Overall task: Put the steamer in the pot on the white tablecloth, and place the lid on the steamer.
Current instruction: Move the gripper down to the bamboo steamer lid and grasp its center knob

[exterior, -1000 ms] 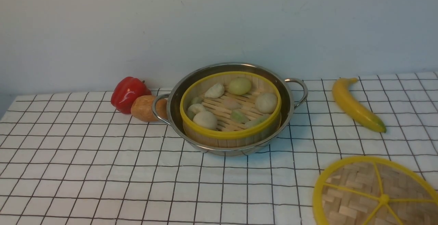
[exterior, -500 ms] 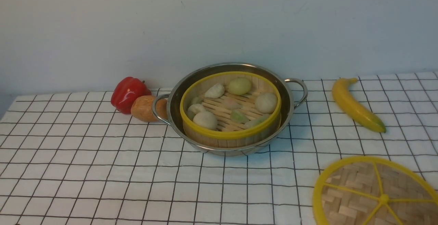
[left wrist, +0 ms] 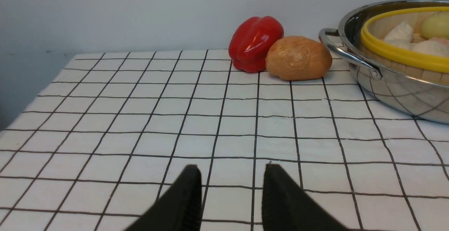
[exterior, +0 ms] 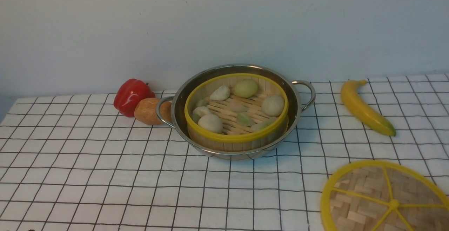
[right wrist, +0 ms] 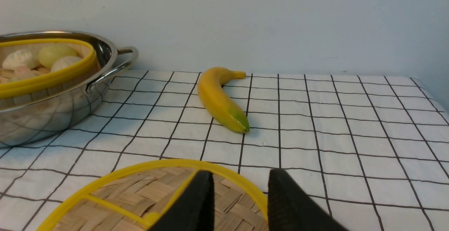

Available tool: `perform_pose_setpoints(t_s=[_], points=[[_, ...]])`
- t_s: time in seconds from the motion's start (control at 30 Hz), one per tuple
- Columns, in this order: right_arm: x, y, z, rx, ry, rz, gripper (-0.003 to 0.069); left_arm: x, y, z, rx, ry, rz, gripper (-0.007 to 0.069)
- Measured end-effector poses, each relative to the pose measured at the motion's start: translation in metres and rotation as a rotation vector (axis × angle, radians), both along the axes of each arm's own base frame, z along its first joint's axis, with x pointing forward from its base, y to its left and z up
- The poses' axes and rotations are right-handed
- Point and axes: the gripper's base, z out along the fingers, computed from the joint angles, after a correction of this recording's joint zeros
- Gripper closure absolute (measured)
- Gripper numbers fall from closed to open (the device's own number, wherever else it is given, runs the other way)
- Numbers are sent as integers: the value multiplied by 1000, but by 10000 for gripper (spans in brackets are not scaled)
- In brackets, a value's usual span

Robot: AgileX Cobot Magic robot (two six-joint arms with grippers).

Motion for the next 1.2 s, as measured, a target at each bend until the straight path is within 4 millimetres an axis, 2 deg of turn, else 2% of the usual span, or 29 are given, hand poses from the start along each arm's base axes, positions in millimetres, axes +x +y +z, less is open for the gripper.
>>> perform_pose_setpoints(t_s=[0.77, 0.9, 1.0, 1.07, 1.17, 1.2], points=[[0, 0, 1, -12, -16, 0, 416, 0, 0, 0, 2, 0, 0, 382], [1, 0, 18, 57, -168, 0, 416, 0, 0, 0, 2, 0, 0, 382], [-3, 0, 49, 73, -232, 1, 416, 0, 0, 0, 2, 1, 0, 382], [-3, 0, 70, 72, -225, 1, 416, 0, 0, 0, 2, 1, 0, 382], [2, 1, 107, 81, -124, 0, 416, 0, 0, 0, 2, 2, 0, 382], [2, 1, 111, 83, -115, 1, 416, 0, 0, 0, 2, 3, 0, 382]])
